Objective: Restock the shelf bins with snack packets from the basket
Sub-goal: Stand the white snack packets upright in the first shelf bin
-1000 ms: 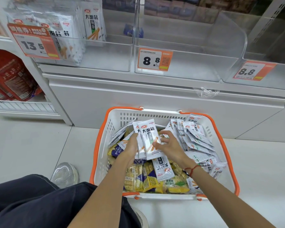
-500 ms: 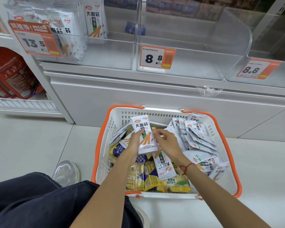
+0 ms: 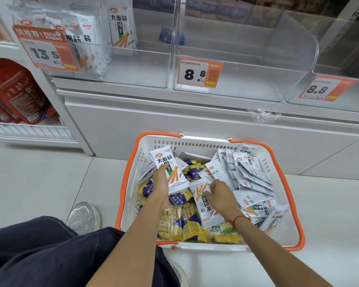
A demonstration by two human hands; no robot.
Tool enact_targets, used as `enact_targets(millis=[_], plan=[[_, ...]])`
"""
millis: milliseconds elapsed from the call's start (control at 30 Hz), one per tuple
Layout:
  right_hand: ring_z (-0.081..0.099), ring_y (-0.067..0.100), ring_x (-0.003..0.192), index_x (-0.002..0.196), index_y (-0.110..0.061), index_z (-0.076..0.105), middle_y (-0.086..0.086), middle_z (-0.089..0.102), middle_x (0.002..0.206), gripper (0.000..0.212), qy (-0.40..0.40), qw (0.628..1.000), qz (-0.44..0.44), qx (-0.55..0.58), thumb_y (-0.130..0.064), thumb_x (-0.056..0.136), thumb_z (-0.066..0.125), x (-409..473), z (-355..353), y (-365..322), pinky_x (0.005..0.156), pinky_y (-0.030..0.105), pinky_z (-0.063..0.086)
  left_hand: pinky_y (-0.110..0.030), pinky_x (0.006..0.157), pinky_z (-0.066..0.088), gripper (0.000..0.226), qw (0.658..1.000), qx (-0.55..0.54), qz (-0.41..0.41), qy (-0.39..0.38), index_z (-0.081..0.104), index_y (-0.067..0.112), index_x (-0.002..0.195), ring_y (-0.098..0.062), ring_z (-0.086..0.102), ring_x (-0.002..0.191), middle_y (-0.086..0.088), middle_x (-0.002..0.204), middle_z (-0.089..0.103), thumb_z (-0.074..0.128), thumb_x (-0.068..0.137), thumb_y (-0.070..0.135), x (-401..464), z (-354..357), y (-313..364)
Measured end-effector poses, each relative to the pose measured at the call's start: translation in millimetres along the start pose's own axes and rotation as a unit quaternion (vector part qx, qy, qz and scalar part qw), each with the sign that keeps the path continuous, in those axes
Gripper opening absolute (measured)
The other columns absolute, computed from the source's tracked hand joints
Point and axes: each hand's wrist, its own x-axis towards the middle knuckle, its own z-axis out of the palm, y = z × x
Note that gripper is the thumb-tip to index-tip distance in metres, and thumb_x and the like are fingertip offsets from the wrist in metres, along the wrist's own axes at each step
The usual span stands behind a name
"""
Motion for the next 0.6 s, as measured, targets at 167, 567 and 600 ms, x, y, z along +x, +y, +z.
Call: enact_targets(millis=[167, 567, 600], plan=[[0.061, 0.022, 0.077, 0.109, -0.013, 0.041, 0.000, 0.057, 0.080, 0.027, -0.049, 0.993, 0.029, 0.100, -0.016, 0.090, 0.061, 10, -21, 2, 0.074, 0.039, 0.053, -0.028, 0.055, 0.045, 0.024, 1.000, 0.020, -0.005, 0.018, 0.055, 0.015, 0.111, -0.019, 0.060, 0.064, -0.011, 0.090, 0.066, 0.041, 0.099, 0.031, 3, -7, -5], [0.064, 0.019, 0.086, 0.113, -0.007, 0.055, 0.012, 0.065, 0.101, 0.022, -0.023, 0.622, 0.178, 0.762, -0.008, 0.091, 0.057, 7, -52, -70, 0.085, 0.028, 0.053, -0.037, 0.078, 0.045, 0.027, 0.999, 0.033, -0.015, -0.020, 0.055, 0.013, 0.099, -0.027, 0.057, 0.078, -0.010, 0.085, 0.062, 0.034, 0.099, 0.029, -10, 6, -4], [0.064, 0.018, 0.086, 0.115, -0.004, 0.056, 0.013, 0.065, 0.105, 0.025, -0.018, 0.628, 0.191, 0.754, -0.007, 0.091, 0.059, 5, -45, -75, 0.085, 0.028, 0.053, -0.039, 0.081, 0.046, 0.028, 0.999, 0.027, -0.013, -0.019, 0.055, 0.013, 0.103, -0.027, 0.058, 0.081, -0.011, 0.089, 0.063, 0.034, 0.099, 0.030, -11, 7, -3]])
